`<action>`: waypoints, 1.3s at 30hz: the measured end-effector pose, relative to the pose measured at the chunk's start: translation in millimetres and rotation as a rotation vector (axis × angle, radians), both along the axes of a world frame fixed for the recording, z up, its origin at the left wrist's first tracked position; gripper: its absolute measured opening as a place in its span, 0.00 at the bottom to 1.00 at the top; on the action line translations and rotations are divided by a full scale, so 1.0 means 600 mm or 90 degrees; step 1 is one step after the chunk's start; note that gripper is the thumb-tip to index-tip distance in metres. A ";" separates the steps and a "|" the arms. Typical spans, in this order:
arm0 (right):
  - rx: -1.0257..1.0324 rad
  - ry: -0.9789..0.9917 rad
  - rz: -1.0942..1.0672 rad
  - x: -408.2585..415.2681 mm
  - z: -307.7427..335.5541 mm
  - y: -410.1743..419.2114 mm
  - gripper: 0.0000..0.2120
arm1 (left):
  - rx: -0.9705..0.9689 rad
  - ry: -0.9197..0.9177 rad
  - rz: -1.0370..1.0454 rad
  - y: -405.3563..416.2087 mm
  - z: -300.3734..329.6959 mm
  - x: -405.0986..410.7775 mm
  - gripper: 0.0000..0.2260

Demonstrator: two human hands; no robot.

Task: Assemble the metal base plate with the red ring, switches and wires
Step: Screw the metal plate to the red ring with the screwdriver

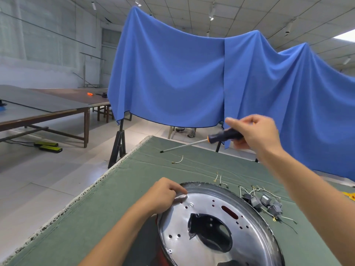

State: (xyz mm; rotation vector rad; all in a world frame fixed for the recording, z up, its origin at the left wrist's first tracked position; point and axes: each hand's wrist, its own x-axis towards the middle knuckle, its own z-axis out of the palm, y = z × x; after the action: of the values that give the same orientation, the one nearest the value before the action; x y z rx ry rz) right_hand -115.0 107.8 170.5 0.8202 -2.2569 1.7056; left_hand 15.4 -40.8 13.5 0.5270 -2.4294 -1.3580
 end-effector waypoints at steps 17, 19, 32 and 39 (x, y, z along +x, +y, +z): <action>0.367 -0.082 0.123 0.025 -0.221 0.044 0.14 | 0.122 0.084 0.123 0.003 -0.015 -0.014 0.21; 0.479 -0.012 0.102 0.032 -0.228 0.031 0.11 | 0.121 0.075 0.132 0.007 -0.018 -0.016 0.21; 0.494 0.009 0.049 0.019 -0.258 0.010 0.18 | 0.149 0.106 0.247 -0.051 -0.010 0.011 0.14; 0.432 -0.041 0.061 0.000 -0.264 0.015 0.19 | -0.114 -0.055 0.287 -0.086 -0.070 0.003 0.15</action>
State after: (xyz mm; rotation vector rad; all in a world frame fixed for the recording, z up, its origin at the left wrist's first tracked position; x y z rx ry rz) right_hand -115.3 117.0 12.3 1.0106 -2.9216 0.9823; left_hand 17.4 -92.7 -28.7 1.0263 -2.2755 -0.9390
